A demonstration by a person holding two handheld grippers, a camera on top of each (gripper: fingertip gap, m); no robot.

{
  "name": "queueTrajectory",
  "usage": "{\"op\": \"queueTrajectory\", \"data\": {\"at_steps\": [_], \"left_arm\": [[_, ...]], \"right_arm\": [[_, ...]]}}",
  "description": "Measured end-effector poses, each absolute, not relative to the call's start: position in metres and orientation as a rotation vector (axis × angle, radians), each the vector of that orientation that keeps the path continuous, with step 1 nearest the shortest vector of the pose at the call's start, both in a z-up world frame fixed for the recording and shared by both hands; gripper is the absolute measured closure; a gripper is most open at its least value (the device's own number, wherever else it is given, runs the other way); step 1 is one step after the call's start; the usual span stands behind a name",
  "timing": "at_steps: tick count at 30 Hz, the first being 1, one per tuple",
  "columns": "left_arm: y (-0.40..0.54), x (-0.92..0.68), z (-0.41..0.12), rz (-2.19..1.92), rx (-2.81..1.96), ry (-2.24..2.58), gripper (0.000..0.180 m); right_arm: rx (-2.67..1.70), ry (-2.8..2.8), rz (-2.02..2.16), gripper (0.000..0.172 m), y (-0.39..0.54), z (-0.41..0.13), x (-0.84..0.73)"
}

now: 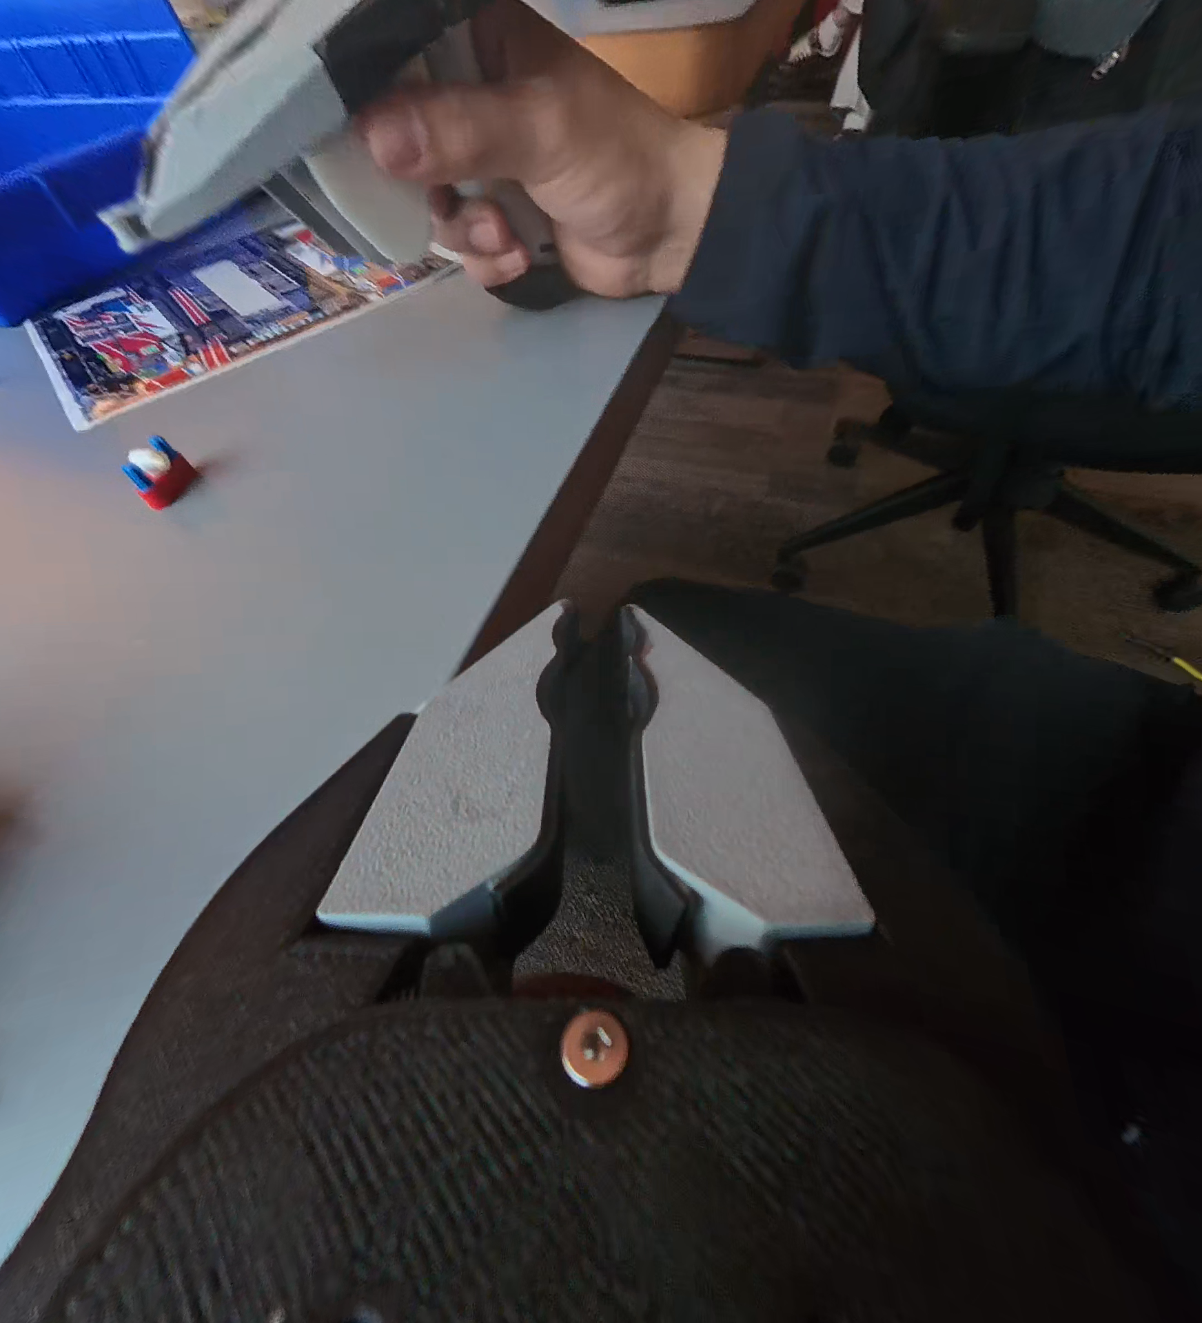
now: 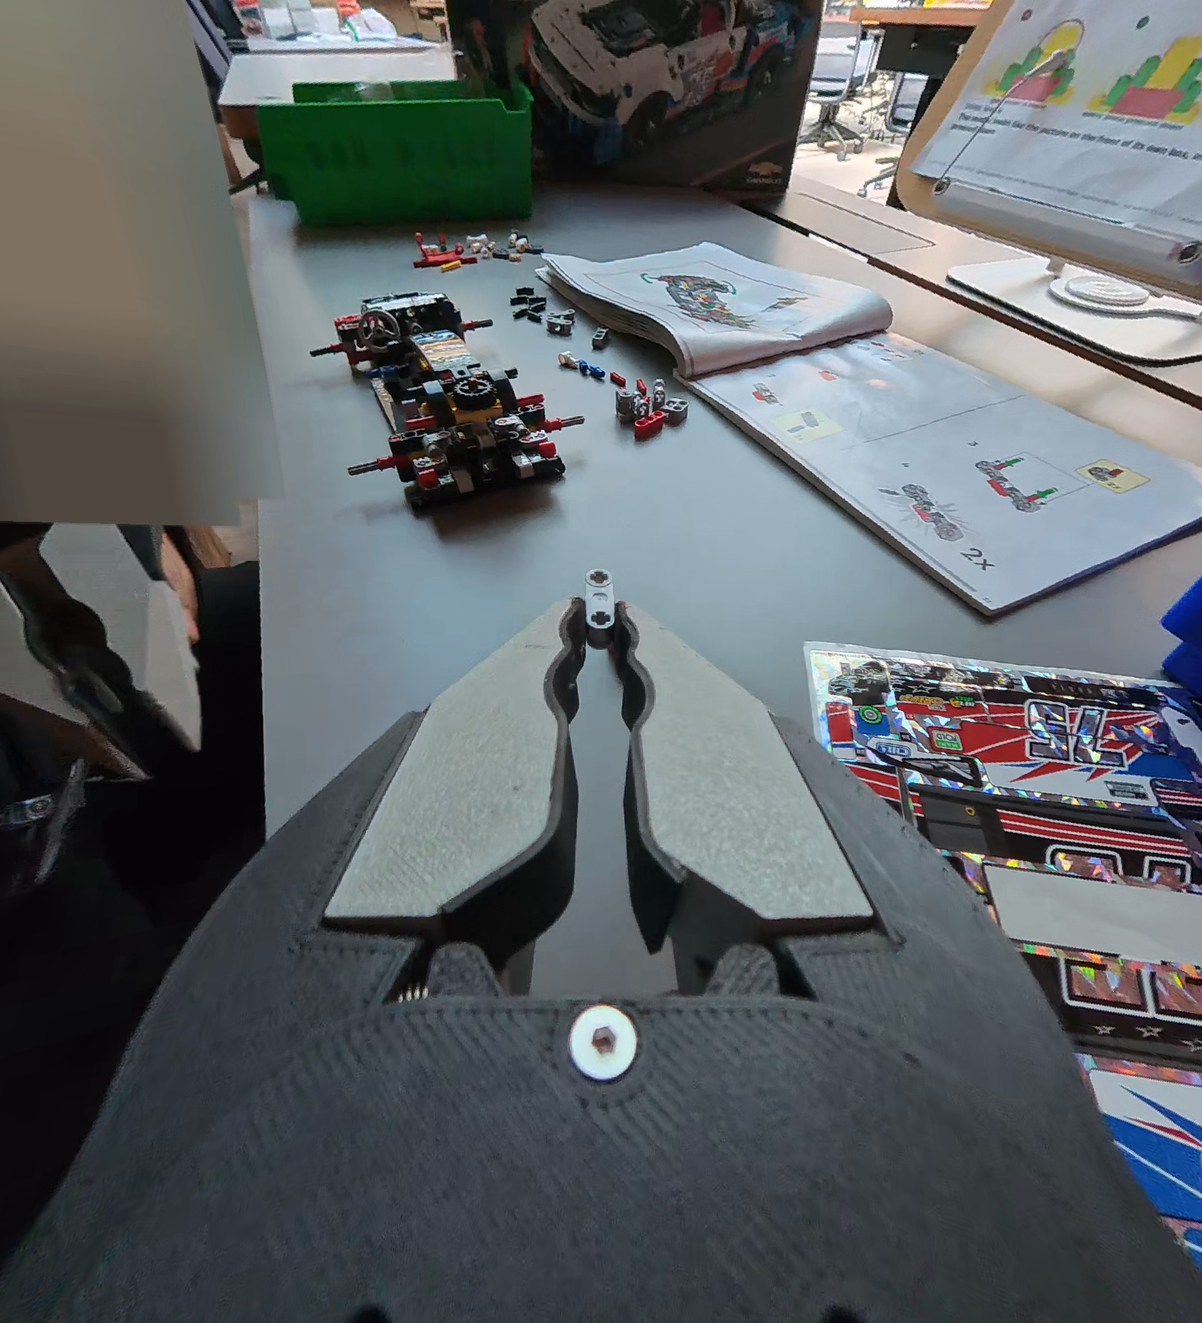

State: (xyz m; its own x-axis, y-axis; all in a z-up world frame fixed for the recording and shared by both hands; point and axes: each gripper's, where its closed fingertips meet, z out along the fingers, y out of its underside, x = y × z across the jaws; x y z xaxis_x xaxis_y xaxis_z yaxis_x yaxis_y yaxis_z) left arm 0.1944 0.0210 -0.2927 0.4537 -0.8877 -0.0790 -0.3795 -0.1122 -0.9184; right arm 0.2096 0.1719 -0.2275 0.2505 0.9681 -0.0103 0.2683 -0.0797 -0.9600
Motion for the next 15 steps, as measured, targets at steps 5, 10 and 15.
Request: {"op": "queueTrajectory", "data": {"at_steps": [5, 10, 15], "left_arm": [[0.036, 0.208, -0.282, -0.612, -1.685, 1.132, 0.171], [0.027, 0.219, -0.288, -0.766, -1.738, 1.090, 0.174], [0.041, 0.236, -0.283, -0.840, -1.817, 0.949, 0.171]], "right_arm": [[-1.537, -1.207, 0.944, 0.167, 0.167, -0.226, 0.209], [-1.576, -1.218, 0.952, 0.167, 0.166, -0.230, 0.208], [-1.586, -1.212, 0.944, 0.167, 0.164, -0.231, 0.208]]}}
